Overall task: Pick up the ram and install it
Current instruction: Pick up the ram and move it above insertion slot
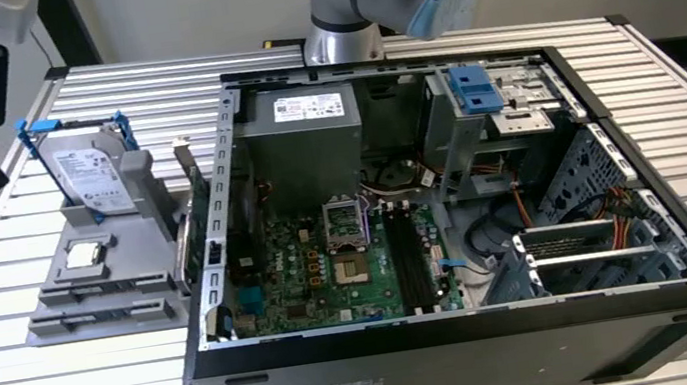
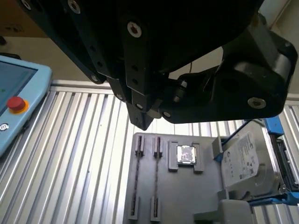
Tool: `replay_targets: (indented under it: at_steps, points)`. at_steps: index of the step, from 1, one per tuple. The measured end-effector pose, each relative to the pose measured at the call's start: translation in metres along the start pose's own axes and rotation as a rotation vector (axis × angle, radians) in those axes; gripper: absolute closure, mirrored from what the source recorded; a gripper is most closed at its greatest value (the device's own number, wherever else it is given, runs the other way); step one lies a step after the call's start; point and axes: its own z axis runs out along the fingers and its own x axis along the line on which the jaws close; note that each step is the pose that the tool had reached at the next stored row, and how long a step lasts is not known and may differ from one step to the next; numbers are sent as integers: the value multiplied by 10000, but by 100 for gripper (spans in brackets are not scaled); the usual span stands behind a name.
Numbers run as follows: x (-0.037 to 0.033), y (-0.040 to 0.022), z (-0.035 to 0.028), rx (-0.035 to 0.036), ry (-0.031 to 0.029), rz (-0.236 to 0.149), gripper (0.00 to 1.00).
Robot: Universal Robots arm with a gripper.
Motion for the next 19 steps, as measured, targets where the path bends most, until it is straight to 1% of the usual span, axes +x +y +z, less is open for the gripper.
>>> replay_targets:
  at_steps: [5, 7, 12, 19]
  points:
    - [0, 0, -1, 52, 3, -705, 100]
    - [0, 0, -1, 61, 10, -1013, 100]
    - [0, 0, 0, 55, 46, -1916, 100]
    - [0, 0, 0, 101, 73, -3192, 100]
